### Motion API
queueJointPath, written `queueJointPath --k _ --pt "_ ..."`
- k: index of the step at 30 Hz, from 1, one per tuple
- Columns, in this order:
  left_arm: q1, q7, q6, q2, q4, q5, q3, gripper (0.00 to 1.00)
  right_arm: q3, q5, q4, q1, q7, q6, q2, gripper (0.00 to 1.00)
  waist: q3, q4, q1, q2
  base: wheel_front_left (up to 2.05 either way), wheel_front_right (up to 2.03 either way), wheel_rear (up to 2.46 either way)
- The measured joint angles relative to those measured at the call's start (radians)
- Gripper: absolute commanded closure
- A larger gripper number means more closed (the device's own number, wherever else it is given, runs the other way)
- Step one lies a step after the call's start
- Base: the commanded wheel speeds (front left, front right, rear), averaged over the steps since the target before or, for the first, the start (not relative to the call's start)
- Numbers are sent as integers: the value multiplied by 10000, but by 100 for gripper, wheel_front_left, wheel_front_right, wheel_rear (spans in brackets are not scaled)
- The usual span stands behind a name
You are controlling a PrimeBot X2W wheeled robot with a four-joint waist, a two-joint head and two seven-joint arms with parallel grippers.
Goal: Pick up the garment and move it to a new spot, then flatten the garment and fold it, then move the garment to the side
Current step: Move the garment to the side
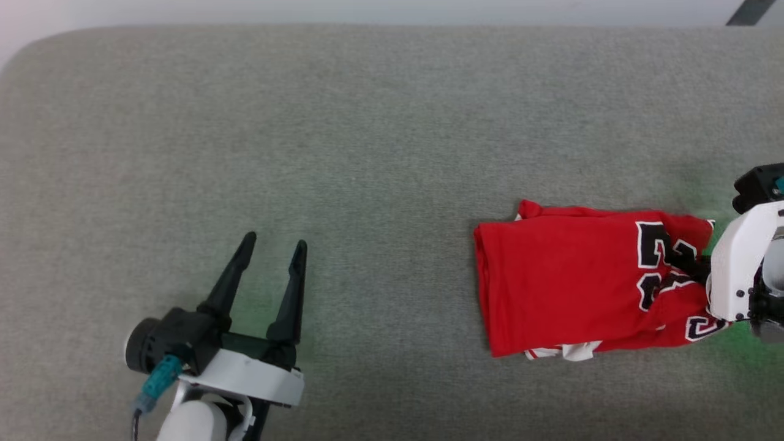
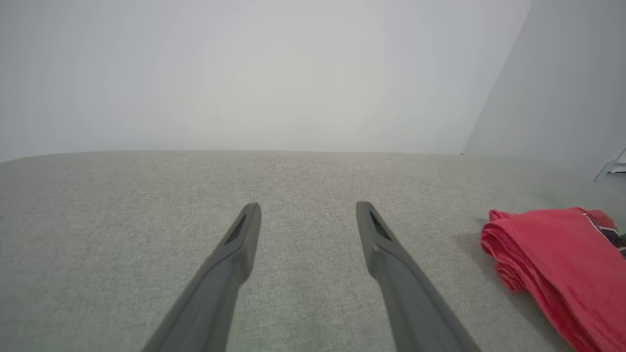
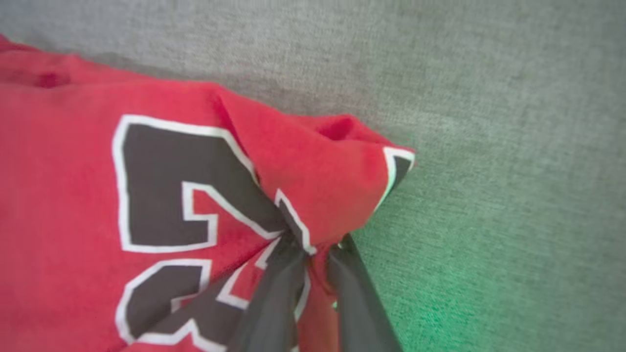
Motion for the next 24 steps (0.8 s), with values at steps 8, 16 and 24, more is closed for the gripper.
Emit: queueJointPath --k 8,16,24 --pt "-576 0 0 439 -69 15 -184 0 -171 479 -10 206 -2274 -4 -696 100 194 -811 0 0 0 0 0" --pt "-2422 0 -2 1239 -29 226 -1156 0 -1294 867 918 174 -4560 -6 -1588 100 762 -1986 0 0 0 0 0" --pt "-5156 0 -2 1960 343 232 -2525 0 -1499 180 2550 -1441 -6495 -6 -1802 100 2035 -2756 0 0 0 0 0"
